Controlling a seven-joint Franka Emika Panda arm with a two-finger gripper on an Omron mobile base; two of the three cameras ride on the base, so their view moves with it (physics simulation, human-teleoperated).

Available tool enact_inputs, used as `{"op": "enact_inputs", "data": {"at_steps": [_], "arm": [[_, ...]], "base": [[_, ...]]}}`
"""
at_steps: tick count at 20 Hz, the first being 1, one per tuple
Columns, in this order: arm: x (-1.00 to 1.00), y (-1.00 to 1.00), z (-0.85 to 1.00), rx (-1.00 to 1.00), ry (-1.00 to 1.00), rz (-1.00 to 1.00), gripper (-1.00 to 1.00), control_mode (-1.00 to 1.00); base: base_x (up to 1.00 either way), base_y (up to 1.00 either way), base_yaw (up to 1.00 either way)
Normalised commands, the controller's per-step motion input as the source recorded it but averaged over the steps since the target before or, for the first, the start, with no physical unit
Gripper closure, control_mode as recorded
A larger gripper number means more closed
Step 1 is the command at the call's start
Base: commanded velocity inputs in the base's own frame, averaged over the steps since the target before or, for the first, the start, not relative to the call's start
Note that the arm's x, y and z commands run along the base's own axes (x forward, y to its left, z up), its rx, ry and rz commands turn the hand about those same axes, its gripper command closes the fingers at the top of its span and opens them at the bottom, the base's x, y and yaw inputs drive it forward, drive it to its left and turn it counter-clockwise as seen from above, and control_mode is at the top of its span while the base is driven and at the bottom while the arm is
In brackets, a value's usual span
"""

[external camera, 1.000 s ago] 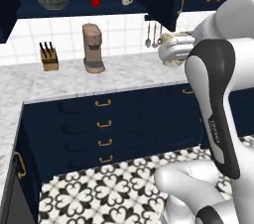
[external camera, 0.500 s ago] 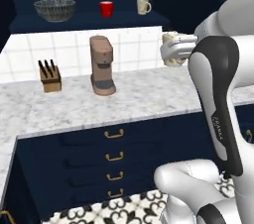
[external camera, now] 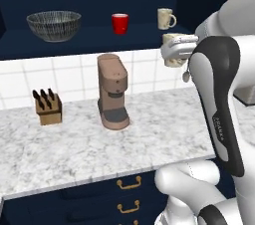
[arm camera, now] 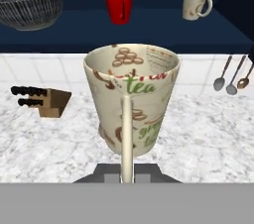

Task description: Gather all objects into one cabinet and sort the glasses and bowls to opposite sides.

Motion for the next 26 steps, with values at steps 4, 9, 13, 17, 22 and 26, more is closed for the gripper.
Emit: {"op": "enact_inputs", "data": {"at_steps": [4, 9, 13, 17, 22, 26], "arm": [[0.00, 0.00, 0.00, 0.00, 0.00, 0.00, 1.00, 1.00], [0.00, 0.00, 0.00, 0.00, 0.00, 0.00, 1.00, 1.00], [0.00, 0.00, 0.00, 0.00, 0.00, 0.00, 1.00, 1.00], [0.00, 0.00, 0.00, 0.00, 0.00, 0.00, 1.00, 1.00], [0.00, 0.00, 0.00, 0.00, 0.00, 0.00, 1.00, 1.00], [0.00, 0.00, 0.00, 0.00, 0.00, 0.00, 1.00, 1.00]], "base": [[1.00, 0.01, 0.00], [0.42, 0.04, 0.01], [0.00, 0.00, 0.00], [0.03, 0.00, 0.00], [-0.01, 0.02, 0.00], [-0.07, 0.44, -0.03]]}}
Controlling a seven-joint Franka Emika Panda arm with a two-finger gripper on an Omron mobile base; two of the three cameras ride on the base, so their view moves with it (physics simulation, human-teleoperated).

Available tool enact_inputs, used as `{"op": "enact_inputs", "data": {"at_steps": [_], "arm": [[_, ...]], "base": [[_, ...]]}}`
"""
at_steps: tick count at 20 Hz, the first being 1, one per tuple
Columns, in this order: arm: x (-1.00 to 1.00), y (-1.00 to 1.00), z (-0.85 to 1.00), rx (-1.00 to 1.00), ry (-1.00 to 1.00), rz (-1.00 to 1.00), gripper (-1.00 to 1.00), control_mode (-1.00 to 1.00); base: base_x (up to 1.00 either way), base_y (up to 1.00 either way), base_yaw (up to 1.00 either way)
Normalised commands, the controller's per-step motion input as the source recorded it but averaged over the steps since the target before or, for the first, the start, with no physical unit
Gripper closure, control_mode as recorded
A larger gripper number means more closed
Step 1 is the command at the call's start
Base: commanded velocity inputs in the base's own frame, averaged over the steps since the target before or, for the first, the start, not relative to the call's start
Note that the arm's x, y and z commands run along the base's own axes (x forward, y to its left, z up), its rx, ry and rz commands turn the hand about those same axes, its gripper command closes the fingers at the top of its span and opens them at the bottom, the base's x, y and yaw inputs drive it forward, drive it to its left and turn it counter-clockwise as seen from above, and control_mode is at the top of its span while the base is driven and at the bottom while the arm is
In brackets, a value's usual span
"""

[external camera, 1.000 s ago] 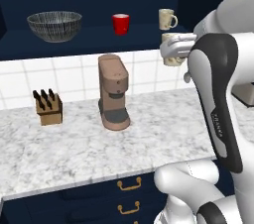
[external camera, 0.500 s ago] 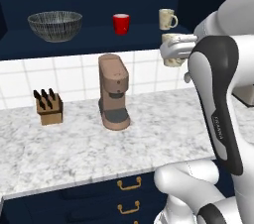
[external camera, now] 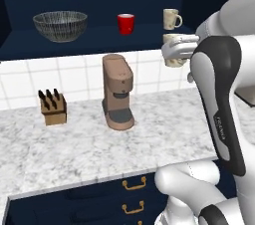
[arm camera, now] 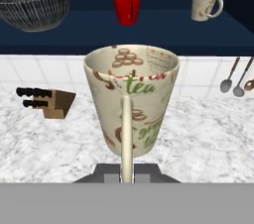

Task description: Gather all objects into one cabinet and sort the glasses and bowls to opposite sides.

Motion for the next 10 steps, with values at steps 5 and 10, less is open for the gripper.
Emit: {"op": "enact_inputs", "data": {"at_steps": [5, 10], "arm": [[0.00, 0.00, 0.00, 0.00, 0.00, 0.00, 1.00, 1.00], [0.00, 0.00, 0.00, 0.00, 0.00, 0.00, 1.00, 1.00]], "base": [[0.41, 0.58, -0.10], [0.88, 0.04, 0.00]]}}
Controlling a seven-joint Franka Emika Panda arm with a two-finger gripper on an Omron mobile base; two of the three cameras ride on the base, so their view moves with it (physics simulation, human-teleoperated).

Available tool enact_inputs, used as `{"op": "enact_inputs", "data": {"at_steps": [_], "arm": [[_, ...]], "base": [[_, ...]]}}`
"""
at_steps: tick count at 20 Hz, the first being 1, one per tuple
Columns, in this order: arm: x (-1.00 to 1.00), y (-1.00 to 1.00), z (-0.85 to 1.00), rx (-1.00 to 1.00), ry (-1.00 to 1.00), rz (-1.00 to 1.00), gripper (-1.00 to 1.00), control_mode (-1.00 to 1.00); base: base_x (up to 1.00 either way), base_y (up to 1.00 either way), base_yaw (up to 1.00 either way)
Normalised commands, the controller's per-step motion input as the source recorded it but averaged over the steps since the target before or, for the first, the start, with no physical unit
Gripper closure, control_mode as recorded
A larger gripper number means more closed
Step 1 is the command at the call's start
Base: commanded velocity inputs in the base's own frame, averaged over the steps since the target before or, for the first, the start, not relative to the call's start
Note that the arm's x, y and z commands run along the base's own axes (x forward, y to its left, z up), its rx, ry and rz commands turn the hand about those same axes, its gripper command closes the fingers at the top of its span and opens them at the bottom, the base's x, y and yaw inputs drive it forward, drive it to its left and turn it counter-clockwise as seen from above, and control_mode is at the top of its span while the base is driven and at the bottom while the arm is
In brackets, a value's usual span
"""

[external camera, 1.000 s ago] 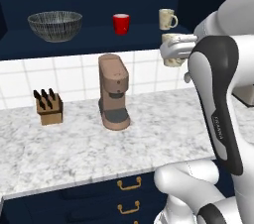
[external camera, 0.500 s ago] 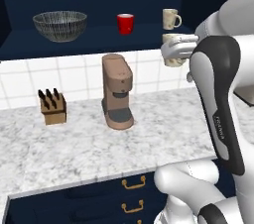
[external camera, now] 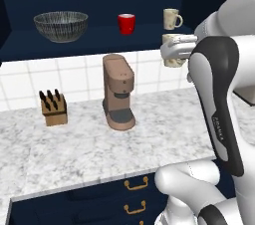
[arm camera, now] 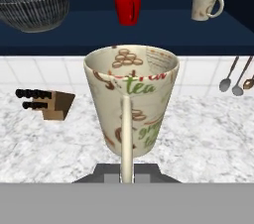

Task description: Gather all objects into one cabinet and sort the glasses and bowls to opposite sides.

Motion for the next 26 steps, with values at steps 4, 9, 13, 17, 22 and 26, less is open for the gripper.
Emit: {"op": "enact_inputs", "data": {"at_steps": [4, 9, 13, 17, 22, 26], "arm": [[0.00, 0.00, 0.00, 0.00, 0.00, 0.00, 1.00, 1.00], [0.00, -0.13, 0.11, 0.00, 0.00, -0.06, 1.00, -1.00], [-0.06, -0.20, 0.14, -0.07, -0.16, -0.13, 1.00, -1.00], [0.00, -0.36, 0.00, -0.05, -0.09, -0.06, 1.00, -1.00], [0.36, -0.30, 0.00, -0.01, -0.05, 0.00, 1.00, -1.00], [0.51, -0.15, 0.00, 0.00, 0.00, 0.00, 1.00, -1.00]], "base": [[0.07, 0.02, 0.00], [0.00, 0.00, 0.00], [0.00, 0.00, 0.00], [0.00, 0.00, 0.00], [0.00, 0.00, 0.00], [0.00, 0.00, 0.00]]}}
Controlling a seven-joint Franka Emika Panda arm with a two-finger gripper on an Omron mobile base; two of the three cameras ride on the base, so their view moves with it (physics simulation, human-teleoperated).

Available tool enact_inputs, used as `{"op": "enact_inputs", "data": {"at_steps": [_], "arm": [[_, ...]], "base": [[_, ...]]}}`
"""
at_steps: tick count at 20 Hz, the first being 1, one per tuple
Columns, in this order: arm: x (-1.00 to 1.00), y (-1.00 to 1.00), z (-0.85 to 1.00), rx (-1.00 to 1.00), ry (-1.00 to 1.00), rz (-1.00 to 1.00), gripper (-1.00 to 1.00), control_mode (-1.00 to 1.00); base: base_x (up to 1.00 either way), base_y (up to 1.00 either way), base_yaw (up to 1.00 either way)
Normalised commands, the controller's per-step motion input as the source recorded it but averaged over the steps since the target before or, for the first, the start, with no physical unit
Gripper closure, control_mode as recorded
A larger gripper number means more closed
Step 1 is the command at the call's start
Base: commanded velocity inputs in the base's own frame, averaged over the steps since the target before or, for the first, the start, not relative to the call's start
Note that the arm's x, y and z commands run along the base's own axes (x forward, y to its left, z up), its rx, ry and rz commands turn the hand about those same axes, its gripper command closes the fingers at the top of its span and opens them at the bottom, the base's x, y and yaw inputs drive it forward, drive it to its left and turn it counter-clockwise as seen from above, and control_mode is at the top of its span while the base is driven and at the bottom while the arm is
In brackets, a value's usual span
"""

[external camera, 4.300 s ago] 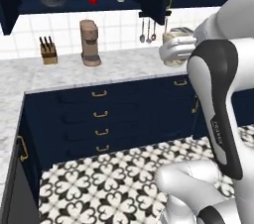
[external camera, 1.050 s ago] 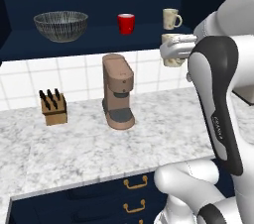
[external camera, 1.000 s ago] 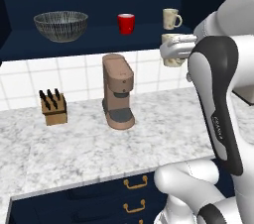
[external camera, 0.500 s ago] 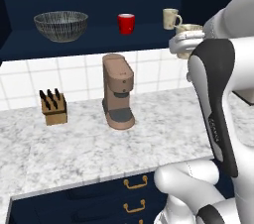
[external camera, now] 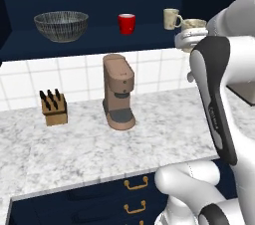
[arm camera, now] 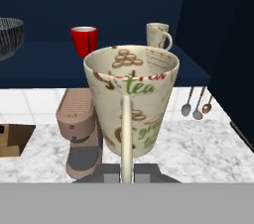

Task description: Gather all objects into one cabinet and sort the glasses and bowls to opposite sides.

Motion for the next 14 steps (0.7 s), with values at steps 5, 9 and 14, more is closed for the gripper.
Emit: {"op": "enact_inputs", "data": {"at_steps": [5, 9, 14], "arm": [[0.43, -0.13, 0.11, 0.00, 0.00, 0.00, 1.00, -1.00], [0.21, 0.00, 0.01, 0.00, -0.07, 0.00, 1.00, -1.00], [0.00, 0.00, -0.01, -0.01, -0.25, 0.00, 1.00, -1.00]], "base": [[0.00, 0.00, 0.00], [0.00, 0.00, 0.00], [0.00, 0.00, 0.00]]}}
